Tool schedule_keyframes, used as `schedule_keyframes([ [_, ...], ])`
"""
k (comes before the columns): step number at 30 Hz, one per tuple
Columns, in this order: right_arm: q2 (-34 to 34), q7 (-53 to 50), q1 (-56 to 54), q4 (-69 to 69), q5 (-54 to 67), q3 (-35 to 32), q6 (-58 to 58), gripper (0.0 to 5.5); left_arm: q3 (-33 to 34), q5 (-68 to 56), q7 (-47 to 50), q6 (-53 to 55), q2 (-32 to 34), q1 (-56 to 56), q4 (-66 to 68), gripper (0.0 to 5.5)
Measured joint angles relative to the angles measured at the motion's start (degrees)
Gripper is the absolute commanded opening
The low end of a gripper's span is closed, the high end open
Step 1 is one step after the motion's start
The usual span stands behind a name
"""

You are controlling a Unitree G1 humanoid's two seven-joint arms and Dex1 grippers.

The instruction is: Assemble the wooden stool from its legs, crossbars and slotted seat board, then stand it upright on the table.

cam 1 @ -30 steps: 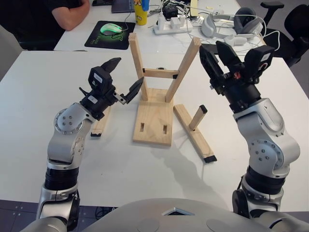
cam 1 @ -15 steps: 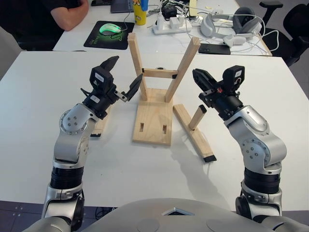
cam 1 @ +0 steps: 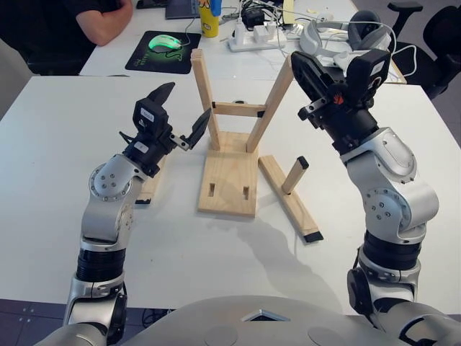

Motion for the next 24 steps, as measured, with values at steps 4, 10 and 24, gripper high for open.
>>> schedule_keyframes([
  [4,-5.3,0.8,10.1,2.4,-3.3,6.0,6.6,0.04,0.2,0.0,-0.1,0.1,0.1,0.1,0.0,4.49],
  [10,-3.0,1.0,10.4,0.8,0.4,4.4,7.9,0.04,0.5,0.0,-0.2,0.1,0.2,0.1,-0.2,4.49],
  [24,1.8,-3.4,-10.6,-2.2,5.2,-5.1,1.7,0.04,1.2,0.1,0.2,-0.1,0.1,0.1,0.2,4.49],
])
